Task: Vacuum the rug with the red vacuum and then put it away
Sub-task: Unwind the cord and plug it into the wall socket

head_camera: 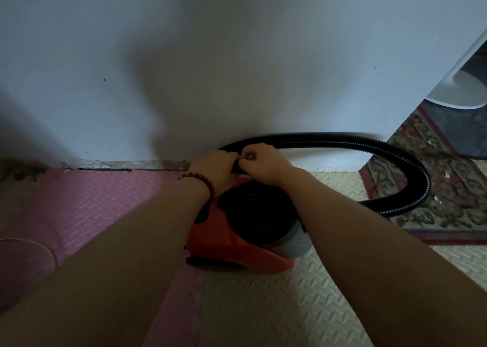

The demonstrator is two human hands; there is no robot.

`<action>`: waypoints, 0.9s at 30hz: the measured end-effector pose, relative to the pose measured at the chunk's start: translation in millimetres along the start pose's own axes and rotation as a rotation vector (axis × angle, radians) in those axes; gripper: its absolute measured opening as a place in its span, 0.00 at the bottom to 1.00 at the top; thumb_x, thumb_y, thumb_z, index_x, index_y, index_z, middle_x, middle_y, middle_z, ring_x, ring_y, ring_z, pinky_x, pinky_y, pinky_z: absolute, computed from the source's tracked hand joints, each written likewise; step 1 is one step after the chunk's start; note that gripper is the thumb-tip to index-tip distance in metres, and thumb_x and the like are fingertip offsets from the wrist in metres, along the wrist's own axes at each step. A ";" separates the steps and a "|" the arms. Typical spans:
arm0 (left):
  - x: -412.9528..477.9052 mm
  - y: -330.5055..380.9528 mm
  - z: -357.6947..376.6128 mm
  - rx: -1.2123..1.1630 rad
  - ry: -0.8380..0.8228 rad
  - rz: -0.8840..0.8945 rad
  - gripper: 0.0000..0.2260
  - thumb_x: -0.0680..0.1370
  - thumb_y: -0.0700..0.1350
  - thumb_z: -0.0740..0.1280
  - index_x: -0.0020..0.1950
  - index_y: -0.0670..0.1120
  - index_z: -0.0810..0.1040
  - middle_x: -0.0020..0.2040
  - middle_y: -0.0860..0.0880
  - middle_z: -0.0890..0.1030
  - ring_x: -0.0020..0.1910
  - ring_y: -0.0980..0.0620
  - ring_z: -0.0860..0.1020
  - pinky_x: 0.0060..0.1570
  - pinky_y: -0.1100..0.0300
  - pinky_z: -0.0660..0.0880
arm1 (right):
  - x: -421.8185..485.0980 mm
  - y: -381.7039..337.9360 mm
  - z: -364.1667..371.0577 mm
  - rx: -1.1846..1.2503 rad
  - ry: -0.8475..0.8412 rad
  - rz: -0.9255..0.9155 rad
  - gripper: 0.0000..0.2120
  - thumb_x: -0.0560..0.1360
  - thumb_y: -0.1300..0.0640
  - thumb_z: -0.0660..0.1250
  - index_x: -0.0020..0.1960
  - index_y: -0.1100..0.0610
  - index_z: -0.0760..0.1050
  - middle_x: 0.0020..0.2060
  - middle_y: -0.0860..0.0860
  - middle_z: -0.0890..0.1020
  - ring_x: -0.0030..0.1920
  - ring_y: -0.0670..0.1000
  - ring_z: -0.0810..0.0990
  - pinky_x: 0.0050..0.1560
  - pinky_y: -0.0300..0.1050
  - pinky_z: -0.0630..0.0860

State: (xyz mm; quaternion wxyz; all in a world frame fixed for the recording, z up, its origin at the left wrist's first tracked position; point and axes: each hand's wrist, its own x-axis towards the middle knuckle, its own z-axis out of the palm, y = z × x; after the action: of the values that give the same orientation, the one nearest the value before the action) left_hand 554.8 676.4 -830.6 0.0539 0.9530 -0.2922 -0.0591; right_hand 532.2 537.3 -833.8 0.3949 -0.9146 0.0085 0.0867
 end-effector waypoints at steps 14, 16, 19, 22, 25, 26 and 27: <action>-11.1 -15.4 -16.7 -0.260 0.230 -0.130 0.08 0.78 0.42 0.61 0.49 0.39 0.77 0.46 0.41 0.80 0.39 0.50 0.70 0.37 0.61 0.61 | -1.8 0.7 -13.7 0.261 0.076 0.073 0.08 0.77 0.52 0.62 0.49 0.54 0.77 0.39 0.47 0.78 0.40 0.46 0.76 0.35 0.36 0.69; -9.7 -17.4 -15.1 -0.249 0.220 -0.161 0.08 0.78 0.42 0.61 0.50 0.39 0.76 0.47 0.41 0.80 0.39 0.50 0.70 0.37 0.61 0.62 | -0.7 4.6 -13.9 0.215 0.044 0.120 0.10 0.77 0.51 0.61 0.42 0.55 0.75 0.37 0.50 0.76 0.39 0.50 0.75 0.34 0.40 0.68; -7.8 -21.7 -10.6 -0.234 0.181 -0.199 0.10 0.76 0.44 0.63 0.54 0.41 0.73 0.50 0.42 0.78 0.43 0.47 0.74 0.39 0.59 0.68 | -1.9 5.7 -11.7 0.191 0.059 0.066 0.11 0.78 0.48 0.62 0.40 0.52 0.75 0.36 0.48 0.77 0.39 0.48 0.75 0.37 0.40 0.70; -7.4 -23.4 -7.3 -0.225 0.170 -0.184 0.20 0.73 0.44 0.65 0.64 0.44 0.68 0.57 0.43 0.74 0.53 0.44 0.75 0.48 0.53 0.75 | 0.4 -4.2 -12.2 0.194 0.150 -0.013 0.18 0.79 0.46 0.61 0.45 0.60 0.77 0.36 0.51 0.78 0.37 0.49 0.76 0.39 0.42 0.73; -6.3 -20.5 -8.7 -0.244 0.210 -0.136 0.29 0.73 0.42 0.67 0.72 0.46 0.61 0.65 0.44 0.69 0.60 0.44 0.72 0.56 0.50 0.74 | 4.8 -17.6 -13.9 0.277 0.266 -0.024 0.20 0.80 0.48 0.59 0.35 0.59 0.75 0.29 0.49 0.76 0.28 0.45 0.73 0.29 0.36 0.69; -6.0 -19.1 -8.9 -0.252 0.222 -0.104 0.30 0.73 0.43 0.67 0.73 0.46 0.60 0.66 0.44 0.68 0.61 0.44 0.72 0.57 0.51 0.74 | 5.7 -20.3 -14.2 0.299 0.290 -0.024 0.20 0.80 0.48 0.59 0.33 0.57 0.73 0.27 0.48 0.75 0.26 0.44 0.71 0.28 0.35 0.68; -6.3 -17.1 -9.4 -0.263 0.231 -0.069 0.31 0.72 0.43 0.67 0.73 0.46 0.60 0.67 0.45 0.67 0.61 0.45 0.71 0.58 0.51 0.73 | 6.5 -21.7 -13.7 0.310 0.285 -0.018 0.20 0.80 0.48 0.59 0.33 0.57 0.72 0.26 0.48 0.74 0.26 0.44 0.71 0.28 0.35 0.68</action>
State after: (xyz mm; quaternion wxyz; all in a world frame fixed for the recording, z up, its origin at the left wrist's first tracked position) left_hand 560.4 694.6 -823.2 0.2094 0.9476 -0.2411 0.0111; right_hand 542.5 542.7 -809.9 0.5266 -0.8458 0.0695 -0.0492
